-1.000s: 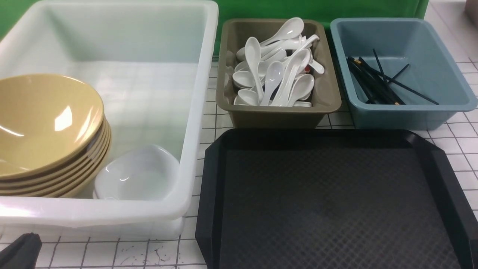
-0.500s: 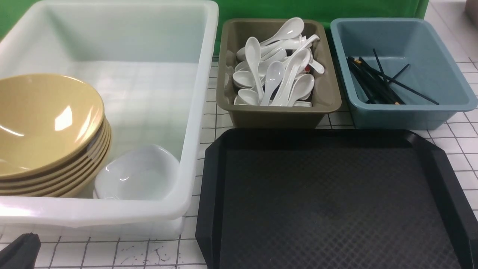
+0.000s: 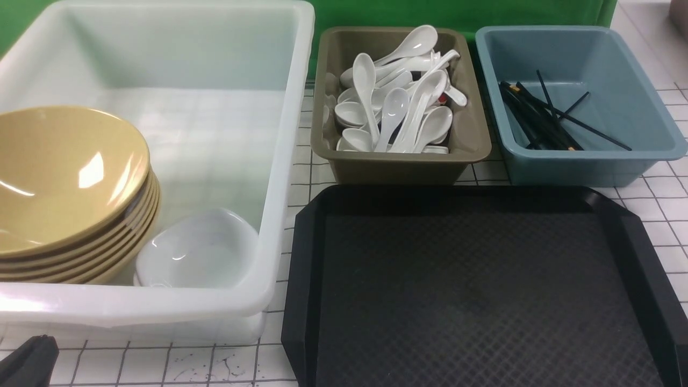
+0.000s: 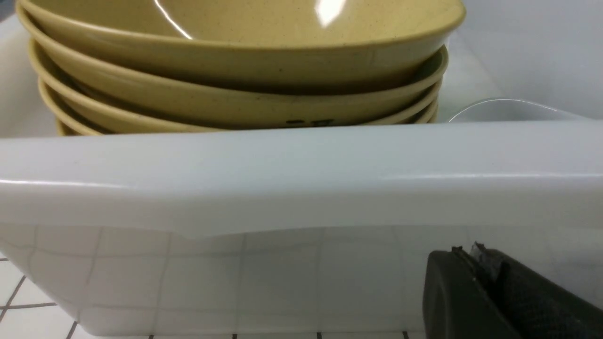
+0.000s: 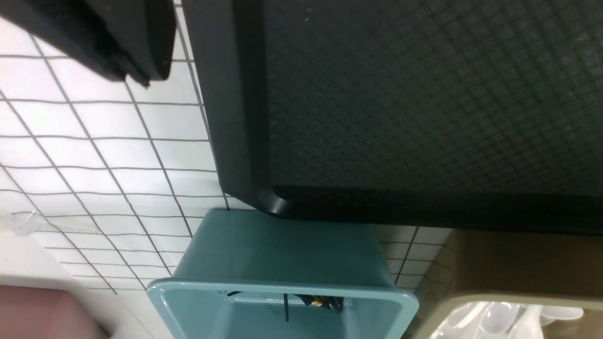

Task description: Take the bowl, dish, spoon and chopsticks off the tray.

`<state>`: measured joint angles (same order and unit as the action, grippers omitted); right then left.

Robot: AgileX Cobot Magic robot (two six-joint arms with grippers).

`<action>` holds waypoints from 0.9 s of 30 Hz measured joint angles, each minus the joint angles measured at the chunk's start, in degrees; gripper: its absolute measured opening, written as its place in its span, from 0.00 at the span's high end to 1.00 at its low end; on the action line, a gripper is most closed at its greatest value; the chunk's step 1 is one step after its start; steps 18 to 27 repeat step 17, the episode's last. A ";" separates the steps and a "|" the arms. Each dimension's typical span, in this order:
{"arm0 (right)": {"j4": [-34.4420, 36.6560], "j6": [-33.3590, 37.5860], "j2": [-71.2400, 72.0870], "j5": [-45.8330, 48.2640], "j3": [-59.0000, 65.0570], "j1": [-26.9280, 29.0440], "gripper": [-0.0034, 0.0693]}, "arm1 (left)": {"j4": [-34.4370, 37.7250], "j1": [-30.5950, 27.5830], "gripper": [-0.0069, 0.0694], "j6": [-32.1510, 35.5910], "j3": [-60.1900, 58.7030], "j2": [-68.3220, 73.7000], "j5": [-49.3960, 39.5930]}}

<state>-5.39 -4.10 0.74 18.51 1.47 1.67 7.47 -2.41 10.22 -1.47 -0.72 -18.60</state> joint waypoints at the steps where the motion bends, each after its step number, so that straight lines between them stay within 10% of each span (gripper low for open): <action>1: 0.00 0.00 0.00 0.00 0.00 0.00 0.83 | 0.00 0.00 0.92 0.00 0.00 0.00 0.00; 27: 0.00 0.00 0.00 0.00 0.00 0.00 0.80 | 0.00 0.00 0.92 0.00 0.00 0.00 0.00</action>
